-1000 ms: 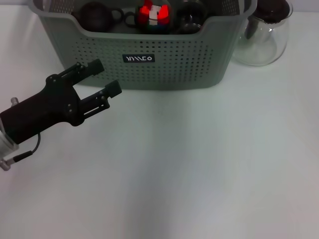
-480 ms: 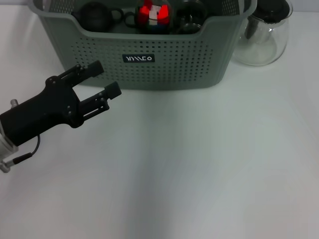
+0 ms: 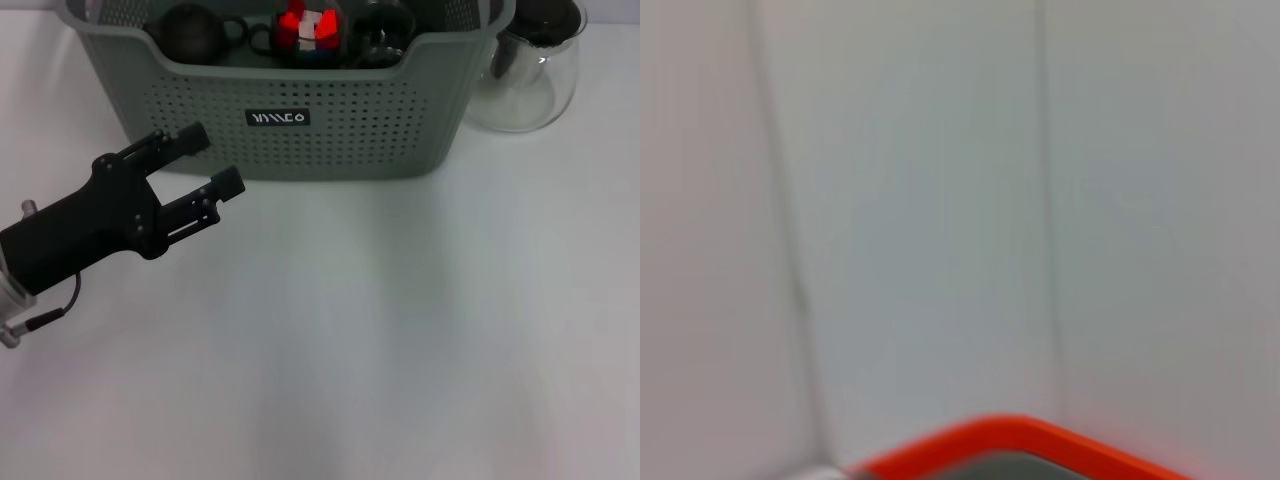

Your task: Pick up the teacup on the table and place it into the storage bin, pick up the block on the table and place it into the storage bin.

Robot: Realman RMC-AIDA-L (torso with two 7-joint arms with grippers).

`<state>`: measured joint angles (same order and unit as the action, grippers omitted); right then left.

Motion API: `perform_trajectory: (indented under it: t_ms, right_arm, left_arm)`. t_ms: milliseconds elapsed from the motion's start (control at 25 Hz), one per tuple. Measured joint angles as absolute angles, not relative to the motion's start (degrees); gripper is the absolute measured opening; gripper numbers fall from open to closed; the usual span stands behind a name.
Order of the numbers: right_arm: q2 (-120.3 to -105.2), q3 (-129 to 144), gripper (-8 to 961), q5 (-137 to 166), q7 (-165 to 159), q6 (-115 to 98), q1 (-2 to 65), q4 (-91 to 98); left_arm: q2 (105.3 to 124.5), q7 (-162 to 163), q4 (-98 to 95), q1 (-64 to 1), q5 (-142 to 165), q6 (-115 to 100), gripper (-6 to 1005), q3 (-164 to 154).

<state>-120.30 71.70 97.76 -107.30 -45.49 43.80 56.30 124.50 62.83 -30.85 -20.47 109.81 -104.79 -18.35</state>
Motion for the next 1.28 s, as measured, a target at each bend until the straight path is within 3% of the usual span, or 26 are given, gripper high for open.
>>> perform_trajectory:
  t_ms: [320,560,840,1040,1280]
  right_arm:
    - [-120.09,70.25,842,71.93,-71.39,-76.14,24.83,51.86]
    - [-118.68,64.43,898,77.25,-65.11,-89.19,16.54,42.62]
    - [-118.09,56.76,907,90.98,-58.71,-93.70,14.41,33.86]
    - [-118.42,55.97,899,93.39,-55.07,-94.09,15.68,29.10]
    - [-118.80,55.89,899,94.31,-53.56,-93.30,17.50,26.37]
  left_arm:
    - [123.89,62.10,-34.30,-21.36,114.63,-107.89,761,-18.75]
    - [121.19,68.45,-38.45,-25.69,125.83,-107.84,778,-18.92]
    - [121.29,60.91,-37.69,-28.64,131.48,-106.82,798,-23.26]
    - [121.80,55.23,-35.81,-29.01,131.45,-106.38,882,-23.95]
    - [122.62,54.76,-33.90,-28.90,131.85,-104.02,878,-27.17]
